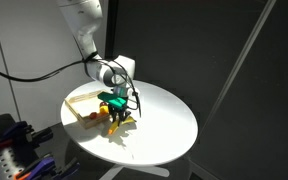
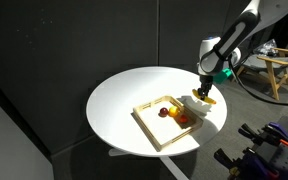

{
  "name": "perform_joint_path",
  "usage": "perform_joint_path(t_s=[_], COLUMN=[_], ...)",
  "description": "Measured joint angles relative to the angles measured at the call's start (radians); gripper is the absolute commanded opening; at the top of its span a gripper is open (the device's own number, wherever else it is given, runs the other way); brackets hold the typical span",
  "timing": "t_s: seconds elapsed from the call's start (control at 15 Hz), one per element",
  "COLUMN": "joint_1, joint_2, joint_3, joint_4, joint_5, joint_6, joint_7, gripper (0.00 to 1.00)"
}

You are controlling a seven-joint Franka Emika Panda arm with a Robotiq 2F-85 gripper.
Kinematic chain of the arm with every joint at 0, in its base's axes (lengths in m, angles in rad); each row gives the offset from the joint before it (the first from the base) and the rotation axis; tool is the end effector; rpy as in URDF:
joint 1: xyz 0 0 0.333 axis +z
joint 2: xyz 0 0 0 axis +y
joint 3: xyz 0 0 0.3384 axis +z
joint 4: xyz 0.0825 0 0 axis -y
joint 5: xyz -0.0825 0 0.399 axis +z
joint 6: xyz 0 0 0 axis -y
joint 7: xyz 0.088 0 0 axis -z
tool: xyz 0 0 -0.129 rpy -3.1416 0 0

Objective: Remove the banana from the box

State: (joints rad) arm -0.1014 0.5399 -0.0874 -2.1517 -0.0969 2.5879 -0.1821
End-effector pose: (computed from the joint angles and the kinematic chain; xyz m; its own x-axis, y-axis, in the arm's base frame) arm 0.5567 -0.1082 0.1212 0.9891 0.0837 -0.1211 0.0922 -0.9936 0.0660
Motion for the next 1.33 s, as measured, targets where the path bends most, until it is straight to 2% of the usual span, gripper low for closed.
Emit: perform_joint_path(t_s=[0.73, 0.8, 0.87, 0.93, 1.0, 1.27, 1.33], joint_1=[0.0, 0.0, 0.0, 0.0, 0.001, 0.003, 0.004], joint_2=[0.137, 0.145, 0.15, 0.154, 0.158, 0.161, 0.161], joint_3=[0.002, 0.002, 0.002, 0.002, 0.002, 0.003, 0.003], joint_4=[0.116, 0.123, 0.128, 0.133, 0.136, 0.14, 0.14], joint_5=[0.0, 0.0, 0.0, 0.0, 0.0, 0.0, 0.0], joint_6=[0.005, 0.005, 0.005, 0.005, 0.005, 0.005, 0.005], joint_7=[0.0, 0.001, 0.001, 0.001, 0.001, 0.001, 0.001], gripper=[0.14, 0.21, 0.64, 0.63, 0.68, 0.99, 1.0])
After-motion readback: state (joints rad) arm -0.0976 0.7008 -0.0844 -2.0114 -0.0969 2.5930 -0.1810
